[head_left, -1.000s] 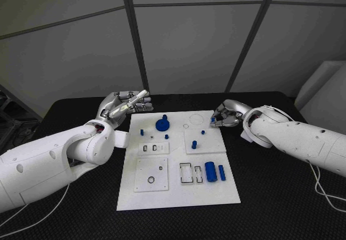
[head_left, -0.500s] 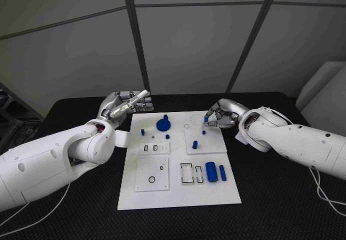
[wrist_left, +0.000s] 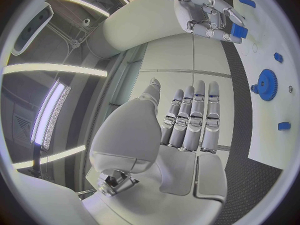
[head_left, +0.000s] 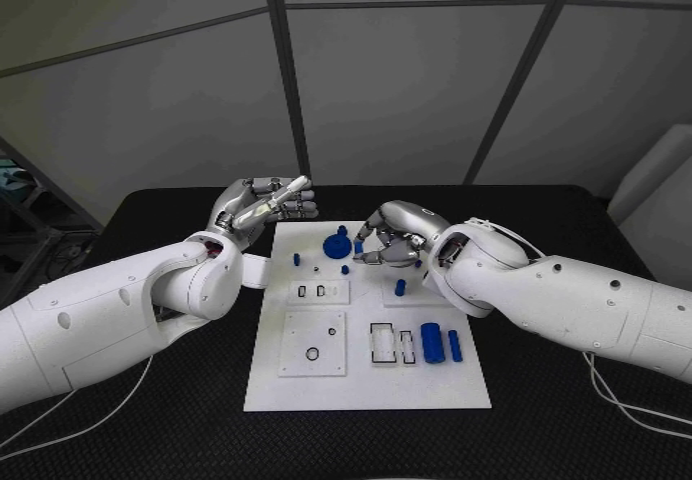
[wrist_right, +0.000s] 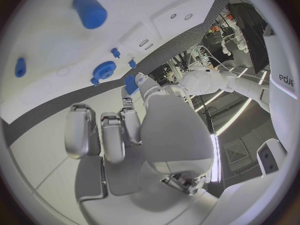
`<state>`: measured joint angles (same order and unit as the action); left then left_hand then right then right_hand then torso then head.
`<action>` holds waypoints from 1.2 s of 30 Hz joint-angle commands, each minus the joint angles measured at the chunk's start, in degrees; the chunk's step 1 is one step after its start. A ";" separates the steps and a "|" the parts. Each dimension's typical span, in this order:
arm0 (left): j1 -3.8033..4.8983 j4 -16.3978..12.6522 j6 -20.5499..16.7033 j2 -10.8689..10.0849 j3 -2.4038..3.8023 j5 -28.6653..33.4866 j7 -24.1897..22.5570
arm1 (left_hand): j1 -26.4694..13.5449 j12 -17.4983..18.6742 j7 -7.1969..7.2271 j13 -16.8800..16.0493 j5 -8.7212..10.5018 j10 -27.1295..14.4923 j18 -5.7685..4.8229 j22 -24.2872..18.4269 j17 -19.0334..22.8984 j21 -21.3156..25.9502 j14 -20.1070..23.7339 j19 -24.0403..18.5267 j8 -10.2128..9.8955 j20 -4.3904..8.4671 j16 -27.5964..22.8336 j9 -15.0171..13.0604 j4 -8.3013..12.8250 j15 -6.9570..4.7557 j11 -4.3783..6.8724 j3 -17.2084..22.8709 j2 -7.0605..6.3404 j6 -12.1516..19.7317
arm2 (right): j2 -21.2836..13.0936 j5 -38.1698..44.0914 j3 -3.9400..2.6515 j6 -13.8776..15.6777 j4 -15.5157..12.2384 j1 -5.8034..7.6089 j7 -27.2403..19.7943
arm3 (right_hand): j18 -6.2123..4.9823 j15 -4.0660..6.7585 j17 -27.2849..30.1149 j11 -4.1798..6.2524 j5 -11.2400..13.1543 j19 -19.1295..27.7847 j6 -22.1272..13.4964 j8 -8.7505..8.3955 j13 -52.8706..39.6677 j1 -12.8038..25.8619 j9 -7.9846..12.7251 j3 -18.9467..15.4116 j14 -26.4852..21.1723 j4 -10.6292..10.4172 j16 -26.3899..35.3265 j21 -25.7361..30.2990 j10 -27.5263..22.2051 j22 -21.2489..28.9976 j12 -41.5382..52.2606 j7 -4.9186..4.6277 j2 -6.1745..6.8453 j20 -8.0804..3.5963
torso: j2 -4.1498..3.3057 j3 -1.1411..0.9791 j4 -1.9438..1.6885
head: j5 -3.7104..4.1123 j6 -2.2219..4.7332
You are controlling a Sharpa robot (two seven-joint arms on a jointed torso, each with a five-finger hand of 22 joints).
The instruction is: Assemble the parts on the task board
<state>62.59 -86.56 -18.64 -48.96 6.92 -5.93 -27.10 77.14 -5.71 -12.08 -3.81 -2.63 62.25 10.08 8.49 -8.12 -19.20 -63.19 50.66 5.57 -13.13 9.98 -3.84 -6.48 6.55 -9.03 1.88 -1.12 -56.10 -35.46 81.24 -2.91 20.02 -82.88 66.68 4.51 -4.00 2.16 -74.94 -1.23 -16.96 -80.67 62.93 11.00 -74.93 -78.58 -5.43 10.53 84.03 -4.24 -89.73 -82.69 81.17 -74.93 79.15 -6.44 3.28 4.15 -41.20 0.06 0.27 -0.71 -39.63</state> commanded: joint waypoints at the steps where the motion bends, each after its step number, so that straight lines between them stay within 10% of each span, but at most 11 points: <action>1: 0.08 0.04 0.81 0.21 0.03 -0.31 -0.15 | -0.04 0.26 -0.09 -0.04 -0.14 0.40 0.36 -0.09 -0.06 0.23 0.13 -0.33 -0.21 -0.12 -0.36 0.00 0.36 0.16 -0.08 0.12 0.73 -0.20 | 1.38 4.49 0.43 -0.48 0.28 0.07 2.52 | 0.85 0.47 -14.95 0.24 0.15 0.02 0.96 0.42 -2.18 -0.54 -0.90 0.23 5.94 -0.05 -0.22 -0.37 0.11 -0.75 -0.10 0.99 -0.78 -0.21 | -0.07 0.00 -0.05 | -0.23 -0.15; 10: 0.08 0.20 0.90 0.54 0.03 -0.31 -0.11 | -0.08 0.28 -0.06 -0.05 -0.14 0.44 0.36 -0.11 -0.07 0.25 0.11 -0.35 -0.23 -0.12 -0.40 0.00 0.38 0.16 -0.06 0.09 0.74 -0.24 | 4.76 7.20 2.83 -2.20 0.94 -0.10 4.50 | 0.84 0.44 -14.89 0.17 0.52 0.06 0.84 0.40 -2.09 -0.07 -0.96 0.19 5.93 -0.19 -0.20 -0.33 0.05 -0.68 -0.22 0.91 -0.74 -0.24 | -0.09 -0.09 0.09 | -0.70 -0.49; 36: 0.08 0.37 1.06 0.84 0.04 -0.31 -0.04 | -0.14 0.31 -0.04 -0.05 -0.14 0.48 0.35 -0.13 -0.08 0.28 0.10 -0.39 -0.26 -0.13 -0.45 0.00 0.39 0.16 -0.05 0.06 0.76 -0.27 | 8.57 10.38 4.67 -3.17 3.69 -1.92 6.66 | 0.81 0.42 -14.79 0.13 0.64 0.17 0.66 0.35 -1.91 0.42 -1.00 0.09 5.90 -0.32 -0.15 -0.25 -0.09 -0.52 -0.43 0.86 -0.56 -0.25 | -0.05 -0.12 0.18 | -1.08 -1.27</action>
<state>62.59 -86.15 -18.36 -48.19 6.92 -5.93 -26.91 76.91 -5.71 -12.08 -3.81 -2.63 62.25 10.09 8.41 -8.11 -19.20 -63.19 50.66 5.60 -13.13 9.77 -3.84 -6.48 6.55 -9.03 1.88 -0.88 -56.10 -26.99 90.76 1.61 17.56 -79.28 64.71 10.77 -4.01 2.15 -74.92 -1.23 -16.26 -80.67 62.73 11.15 -74.92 -78.28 -5.43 10.60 84.03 -4.37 -89.72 -82.69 81.17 -74.92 78.90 -6.24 2.97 4.16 -41.28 -0.03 0.40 -1.80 -40.82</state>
